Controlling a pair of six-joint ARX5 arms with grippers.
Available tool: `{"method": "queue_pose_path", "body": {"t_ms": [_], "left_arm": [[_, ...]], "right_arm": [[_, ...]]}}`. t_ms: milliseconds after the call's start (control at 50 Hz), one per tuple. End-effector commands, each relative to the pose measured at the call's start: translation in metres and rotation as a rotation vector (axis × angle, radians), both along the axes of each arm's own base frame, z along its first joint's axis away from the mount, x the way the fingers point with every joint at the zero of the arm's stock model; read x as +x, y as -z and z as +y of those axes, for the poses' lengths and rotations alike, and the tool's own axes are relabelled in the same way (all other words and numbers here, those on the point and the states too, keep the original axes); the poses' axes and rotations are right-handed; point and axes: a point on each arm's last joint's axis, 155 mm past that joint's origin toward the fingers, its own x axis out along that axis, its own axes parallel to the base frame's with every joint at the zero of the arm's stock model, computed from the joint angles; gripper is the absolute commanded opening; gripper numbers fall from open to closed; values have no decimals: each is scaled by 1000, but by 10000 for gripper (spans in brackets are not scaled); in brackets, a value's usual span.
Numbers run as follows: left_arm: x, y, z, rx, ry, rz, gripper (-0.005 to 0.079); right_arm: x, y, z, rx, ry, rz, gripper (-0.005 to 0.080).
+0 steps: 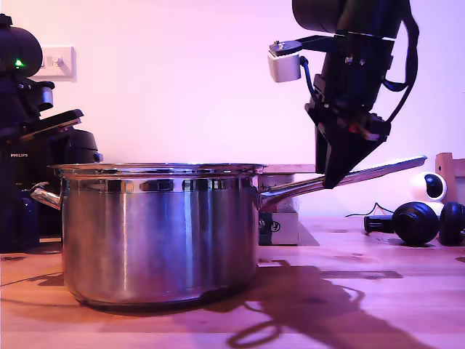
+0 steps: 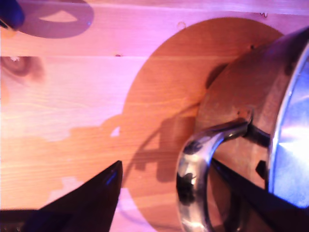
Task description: Pick up the large pot with both hands and place it on the shelf behind you
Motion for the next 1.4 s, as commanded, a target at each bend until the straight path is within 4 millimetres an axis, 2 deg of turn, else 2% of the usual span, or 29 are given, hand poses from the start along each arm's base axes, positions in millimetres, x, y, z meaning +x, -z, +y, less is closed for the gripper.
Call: {"method": "queue_pose_path", "body": {"t_ms": [0,180,380,700,920,1040,1240,1380], "left_arm": [[4,2,-2,-3,9,-4,518],[6,1,-3,-4,9,-14,518],[6,1,-3,-4,9,-14,518],[2,3,-4,-2,13,5,515],[-2,12,-4,1,14,38,449],[-3,16,-4,3,16,52,444],[-2,16,-4,2,15,47,444],[-2,16,-4,2,15,48,445]], "right_arm": [[6,1,9,10,-13,-19,391],[6,17,15,-6,-25,8,396],[8,26,36,25,-61,2,396],[12,43,40,12,-62,17,380],[18,40,43,37,-41,-4,242],[16,40,45,37,-42,-3,179],[12,40,50,35,-56,-1,-17],[10,40,52,35,-63,0,-13]]}}
